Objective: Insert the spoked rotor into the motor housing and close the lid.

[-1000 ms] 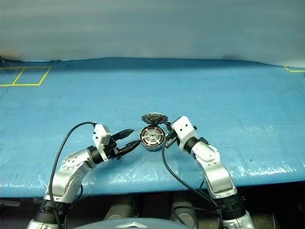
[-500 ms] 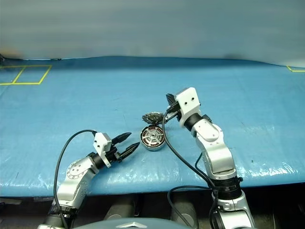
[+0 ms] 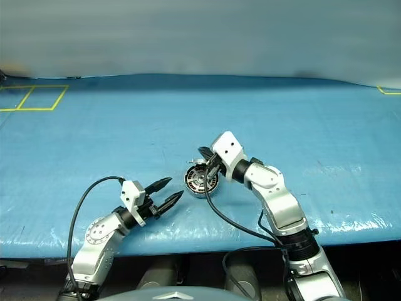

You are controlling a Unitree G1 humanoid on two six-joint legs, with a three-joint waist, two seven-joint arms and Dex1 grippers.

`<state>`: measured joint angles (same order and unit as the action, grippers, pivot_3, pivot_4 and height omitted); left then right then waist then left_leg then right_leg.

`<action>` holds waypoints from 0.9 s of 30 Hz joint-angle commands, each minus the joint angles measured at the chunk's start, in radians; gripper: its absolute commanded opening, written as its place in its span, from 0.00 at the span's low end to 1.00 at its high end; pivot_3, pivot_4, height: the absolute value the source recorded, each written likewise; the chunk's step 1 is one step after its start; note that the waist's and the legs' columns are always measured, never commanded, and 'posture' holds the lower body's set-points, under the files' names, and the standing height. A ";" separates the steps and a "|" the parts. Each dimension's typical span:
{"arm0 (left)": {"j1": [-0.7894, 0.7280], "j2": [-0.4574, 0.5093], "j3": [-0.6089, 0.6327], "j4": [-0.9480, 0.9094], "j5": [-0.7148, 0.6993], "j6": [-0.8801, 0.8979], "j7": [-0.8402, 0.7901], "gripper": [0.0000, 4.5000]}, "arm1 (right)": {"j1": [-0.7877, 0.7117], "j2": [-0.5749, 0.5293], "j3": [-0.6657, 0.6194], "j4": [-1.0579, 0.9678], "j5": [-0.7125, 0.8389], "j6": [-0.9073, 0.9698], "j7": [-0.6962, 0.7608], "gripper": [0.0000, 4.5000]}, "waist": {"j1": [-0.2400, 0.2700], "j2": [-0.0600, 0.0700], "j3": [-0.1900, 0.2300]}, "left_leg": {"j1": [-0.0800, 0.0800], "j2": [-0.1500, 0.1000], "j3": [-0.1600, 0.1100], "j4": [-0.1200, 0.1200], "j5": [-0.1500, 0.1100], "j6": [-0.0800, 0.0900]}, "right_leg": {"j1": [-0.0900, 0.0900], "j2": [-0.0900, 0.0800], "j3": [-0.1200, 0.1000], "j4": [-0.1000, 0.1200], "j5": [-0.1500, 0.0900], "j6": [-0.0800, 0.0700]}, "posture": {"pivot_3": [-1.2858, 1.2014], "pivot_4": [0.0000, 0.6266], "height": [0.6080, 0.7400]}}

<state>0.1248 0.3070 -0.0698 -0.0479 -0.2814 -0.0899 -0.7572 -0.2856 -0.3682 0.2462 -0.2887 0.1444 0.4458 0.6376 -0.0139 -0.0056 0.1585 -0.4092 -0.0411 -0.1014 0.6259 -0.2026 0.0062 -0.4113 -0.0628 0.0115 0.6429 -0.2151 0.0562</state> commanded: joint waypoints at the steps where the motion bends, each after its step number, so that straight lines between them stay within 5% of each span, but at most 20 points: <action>1: 0.000 0.013 0.017 -0.044 -0.014 0.009 0.008 0.68 | 0.019 -0.021 0.040 -0.045 -0.010 -0.012 0.029 0.00 | 0.000 0.000 0.000 | 0.000 0.000 0.000 0.000 0.000 0.000 | 0.000 0.000 0.000 0.000 0.000 0.000 | 0.52 0.24 1.00; 20: -0.031 0.013 -0.005 -0.047 -0.015 0.027 0.012 0.68 | 0.148 0.040 0.114 0.109 -0.125 -0.046 -0.103 0.00 | 0.002 -0.001 -0.001 | 0.007 0.001 0.000 0.001 0.000 -0.001 | 0.003 0.000 0.000 0.000 0.000 0.000 | 0.52 0.24 1.00; 23: -0.027 0.016 -0.013 -0.053 -0.013 0.030 0.009 0.69 | 0.156 0.065 0.076 0.097 -0.088 -0.085 -0.112 0.13 | 0.003 -0.001 -0.002 | 0.008 0.001 0.000 0.001 -0.001 -0.001 | 0.003 -0.001 0.000 0.000 0.000 0.000 | 0.52 0.24 1.00; 27: -0.034 0.011 -0.006 -0.055 -0.023 0.033 0.015 0.69 | 0.145 0.105 0.027 0.057 -0.026 -0.087 -0.108 0.43 | 0.001 -0.001 -0.001 | 0.007 0.000 0.000 0.001 -0.001 -0.001 | 0.003 -0.001 0.000 0.000 0.000 0.000 | 0.52 0.24 1.00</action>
<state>0.0990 0.3175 -0.0832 -0.0518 -0.2904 -0.0526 -0.7428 -0.1386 -0.2711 0.2941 -0.2091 0.0914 0.3601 0.5249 -0.0124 -0.0067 0.1572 -0.4040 -0.0407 -0.1013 0.6267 -0.2030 0.0054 -0.4082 -0.0634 0.0117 0.6432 -0.2154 0.0564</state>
